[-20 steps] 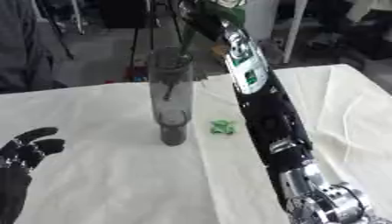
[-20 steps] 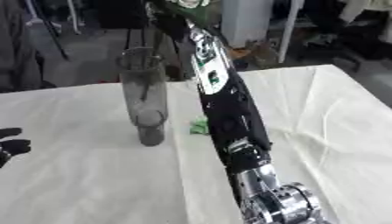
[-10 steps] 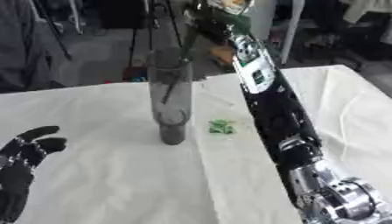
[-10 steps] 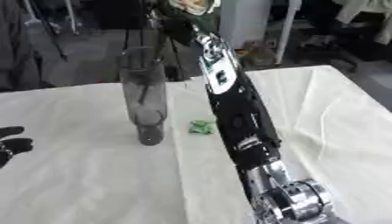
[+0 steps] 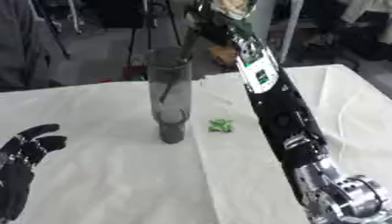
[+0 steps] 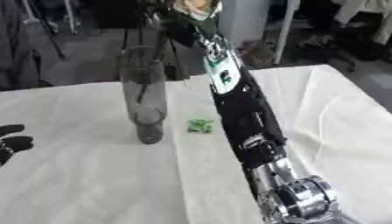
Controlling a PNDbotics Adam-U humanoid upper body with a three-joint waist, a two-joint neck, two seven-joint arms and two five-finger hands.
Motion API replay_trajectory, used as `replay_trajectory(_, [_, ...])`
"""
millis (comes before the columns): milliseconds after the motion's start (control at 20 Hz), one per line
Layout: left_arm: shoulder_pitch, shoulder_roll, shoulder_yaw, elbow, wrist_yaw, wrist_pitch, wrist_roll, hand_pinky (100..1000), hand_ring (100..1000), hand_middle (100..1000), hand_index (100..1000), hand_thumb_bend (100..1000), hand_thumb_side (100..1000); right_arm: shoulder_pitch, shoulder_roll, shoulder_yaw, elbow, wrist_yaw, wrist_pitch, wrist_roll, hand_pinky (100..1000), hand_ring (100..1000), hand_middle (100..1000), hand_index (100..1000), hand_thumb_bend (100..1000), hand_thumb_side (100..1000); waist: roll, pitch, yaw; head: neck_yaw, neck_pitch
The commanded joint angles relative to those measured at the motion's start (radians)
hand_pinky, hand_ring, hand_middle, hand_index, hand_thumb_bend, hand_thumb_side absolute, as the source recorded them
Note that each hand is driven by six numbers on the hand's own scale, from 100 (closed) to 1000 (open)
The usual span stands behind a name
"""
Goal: Arrange flowers into the vase.
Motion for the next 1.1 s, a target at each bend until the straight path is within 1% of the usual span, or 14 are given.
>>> replay_trajectory(50, [-0.008,0.028,0.009,-0.009,-0.006,-0.002,0.002,765,722,752,794,839,979,-0.033,-0.035,0.009,-0.008,-0.018,-0.015,0.002,766,755,462,507,143,807,0.001,-0.017,-0.003,0.003,0.007])
replay_trajectory(500, [-0.005,0.03,0.01,-0.008,-0.007,-0.003,0.002,765,722,752,794,838,980,-0.027,-0.06,0.022,0.008,-0.03,-0.039,0.013,768,756,462,508,144,809,-0.003,-0.018,-0.012,0.004,0.006])
replay_trajectory(1000, [-0.004,0.031,0.011,-0.008,-0.007,-0.003,0.002,765,723,752,794,836,981,-0.018,-0.061,0.03,0.02,-0.035,-0.056,0.034,773,761,466,518,145,822,-0.002,-0.017,-0.012,0.004,0.005])
replay_trajectory(1100, [-0.005,0.031,0.01,-0.008,-0.007,-0.003,0.002,765,722,752,794,836,981,-0.02,-0.058,0.036,0.024,-0.035,-0.062,0.041,775,763,470,532,148,827,-0.002,-0.017,-0.012,0.003,0.005])
